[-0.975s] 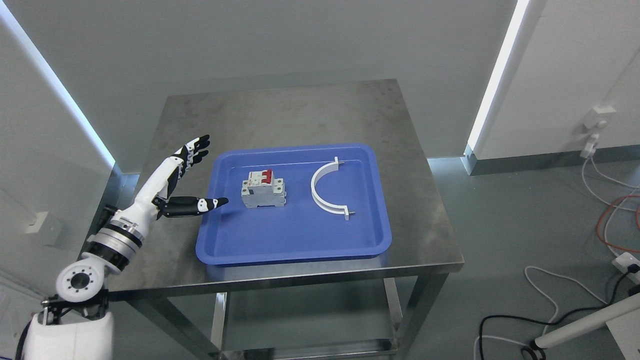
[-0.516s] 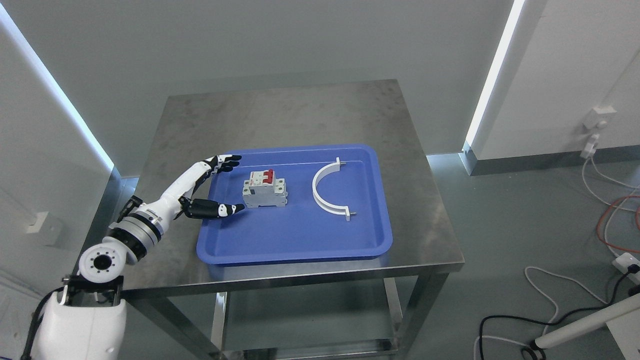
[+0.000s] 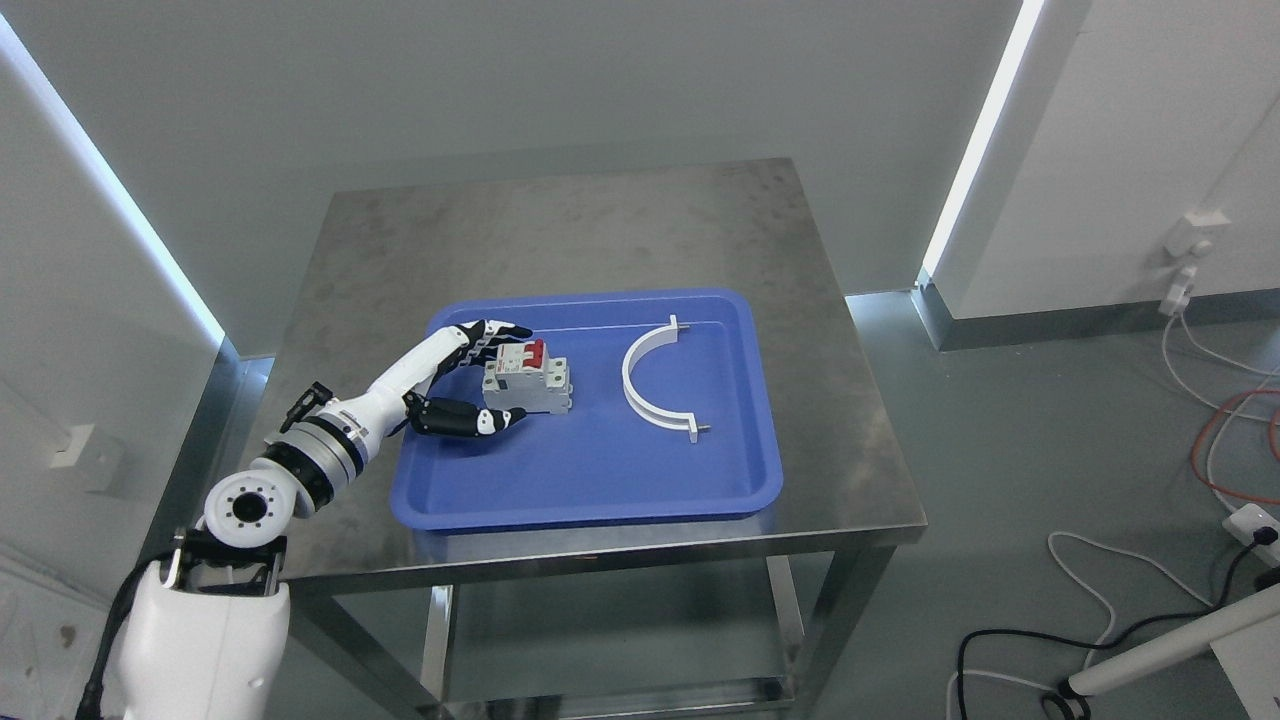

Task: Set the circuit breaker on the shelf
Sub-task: 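Close the left hand around the circuit breaker and lift it, then raise the held breaker close to the body with the left hand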

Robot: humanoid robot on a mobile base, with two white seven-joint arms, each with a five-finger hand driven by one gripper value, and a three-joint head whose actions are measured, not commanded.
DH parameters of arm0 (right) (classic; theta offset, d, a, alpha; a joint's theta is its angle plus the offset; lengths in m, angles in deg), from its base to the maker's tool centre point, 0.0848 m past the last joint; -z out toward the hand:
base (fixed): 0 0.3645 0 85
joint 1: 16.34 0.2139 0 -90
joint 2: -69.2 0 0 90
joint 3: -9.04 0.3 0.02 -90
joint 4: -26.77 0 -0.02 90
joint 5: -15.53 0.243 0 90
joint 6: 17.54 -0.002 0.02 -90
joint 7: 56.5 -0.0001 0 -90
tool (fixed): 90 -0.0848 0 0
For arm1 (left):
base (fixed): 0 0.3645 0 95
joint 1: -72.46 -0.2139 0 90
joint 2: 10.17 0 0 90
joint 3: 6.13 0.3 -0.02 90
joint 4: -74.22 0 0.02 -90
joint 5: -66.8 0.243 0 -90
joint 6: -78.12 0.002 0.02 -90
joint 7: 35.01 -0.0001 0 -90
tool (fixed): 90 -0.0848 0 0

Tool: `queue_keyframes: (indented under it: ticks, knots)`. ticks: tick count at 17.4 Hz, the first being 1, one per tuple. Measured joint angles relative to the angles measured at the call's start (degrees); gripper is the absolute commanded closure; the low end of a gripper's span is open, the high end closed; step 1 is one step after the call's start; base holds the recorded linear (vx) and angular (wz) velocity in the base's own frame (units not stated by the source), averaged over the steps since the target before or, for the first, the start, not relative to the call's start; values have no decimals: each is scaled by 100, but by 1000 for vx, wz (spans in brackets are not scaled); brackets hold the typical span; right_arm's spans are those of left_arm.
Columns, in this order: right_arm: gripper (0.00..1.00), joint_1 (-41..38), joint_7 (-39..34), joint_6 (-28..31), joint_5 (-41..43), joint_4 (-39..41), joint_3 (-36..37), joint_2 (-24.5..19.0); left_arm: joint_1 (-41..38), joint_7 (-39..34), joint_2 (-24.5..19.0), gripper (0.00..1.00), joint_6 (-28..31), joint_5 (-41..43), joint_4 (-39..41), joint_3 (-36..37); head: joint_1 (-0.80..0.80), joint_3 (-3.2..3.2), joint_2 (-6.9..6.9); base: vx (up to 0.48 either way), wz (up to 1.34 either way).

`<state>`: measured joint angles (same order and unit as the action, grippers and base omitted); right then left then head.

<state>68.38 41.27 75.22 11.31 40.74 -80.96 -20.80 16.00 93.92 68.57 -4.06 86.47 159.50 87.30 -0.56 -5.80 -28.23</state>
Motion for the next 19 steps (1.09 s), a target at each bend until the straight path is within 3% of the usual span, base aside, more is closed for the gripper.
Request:
queue_keyframes:
  ticks: [5, 6, 8, 10, 16, 19]
  knots:
    - [0, 0, -1, 0, 0, 0, 0, 0, 104, 218, 84, 58, 25, 34, -60, 90, 0, 0, 0, 0, 0]
    - [0, 0, -2, 0, 0, 0, 0, 0, 109, 254, 96, 62, 9, 41, -69, 106, 0, 0, 0, 0, 0]
    - [0, 0, -17, 0, 0, 0, 0, 0, 109, 304, 121, 80, -106, 84, -109, 120, 0, 0, 0, 0, 0]
    - [0, 0, -23, 0, 0, 0, 0, 0, 109, 326, 162, 89, -417, 138, -180, 65, 0, 0, 0, 0, 0]
    - [0, 1, -8, 0, 0, 0, 0, 0, 427, 58, 544, 87, -1369, 97, -403, -619, 0, 0, 0, 1, -3]
    - [0, 0, -3, 0, 0, 0, 0, 0, 593, -901, 701, 84, -2114, -356, -456, -1037, 0, 0, 0, 0, 0]
